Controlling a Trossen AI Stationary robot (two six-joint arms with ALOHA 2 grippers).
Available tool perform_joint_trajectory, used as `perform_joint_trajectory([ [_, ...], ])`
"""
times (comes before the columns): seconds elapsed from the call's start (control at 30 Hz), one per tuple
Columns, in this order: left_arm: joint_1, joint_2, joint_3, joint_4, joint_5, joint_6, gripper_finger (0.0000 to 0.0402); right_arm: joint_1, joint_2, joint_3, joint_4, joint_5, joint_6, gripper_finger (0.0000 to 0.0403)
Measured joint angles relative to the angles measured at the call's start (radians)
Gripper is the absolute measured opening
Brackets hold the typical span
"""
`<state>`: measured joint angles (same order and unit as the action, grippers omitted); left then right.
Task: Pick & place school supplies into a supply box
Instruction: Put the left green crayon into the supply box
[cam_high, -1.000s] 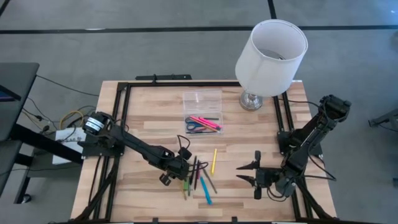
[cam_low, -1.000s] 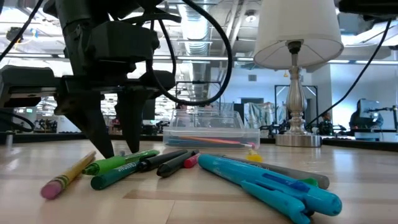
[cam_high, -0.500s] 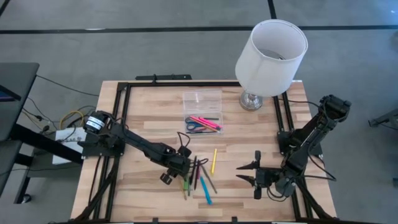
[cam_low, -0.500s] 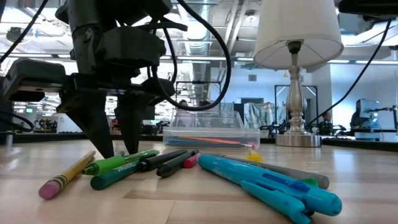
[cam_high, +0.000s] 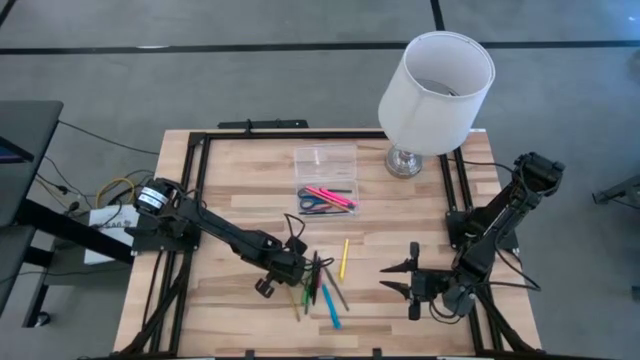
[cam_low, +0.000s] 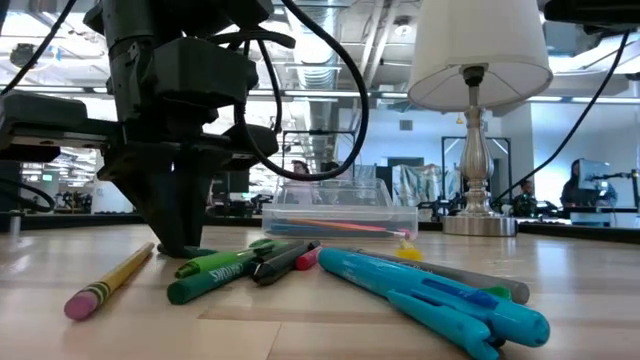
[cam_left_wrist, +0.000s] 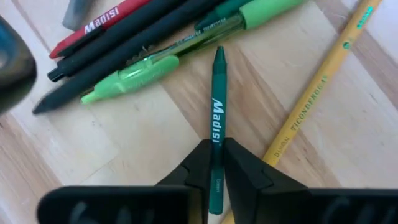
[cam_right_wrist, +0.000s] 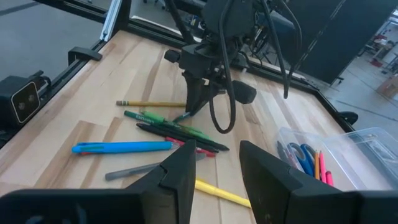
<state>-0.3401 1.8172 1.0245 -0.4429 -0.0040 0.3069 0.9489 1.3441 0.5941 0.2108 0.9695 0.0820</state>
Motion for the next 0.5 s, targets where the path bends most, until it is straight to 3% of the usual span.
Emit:
perform_joint_trajectory([
  [0.17, 0.017, -0.003, 0.002, -0.070, -0.036, -0.060, 0.0007, 0.000, 0.000, 0.000, 0.000, 0.000, 0.001, 0.0118],
  [0.5, 0.106, -0.003, 0.002, -0.231, -0.108, -0.128, 0.0022, 0.000, 0.000, 0.000, 0.000, 0.000, 0.006, 0.0118],
])
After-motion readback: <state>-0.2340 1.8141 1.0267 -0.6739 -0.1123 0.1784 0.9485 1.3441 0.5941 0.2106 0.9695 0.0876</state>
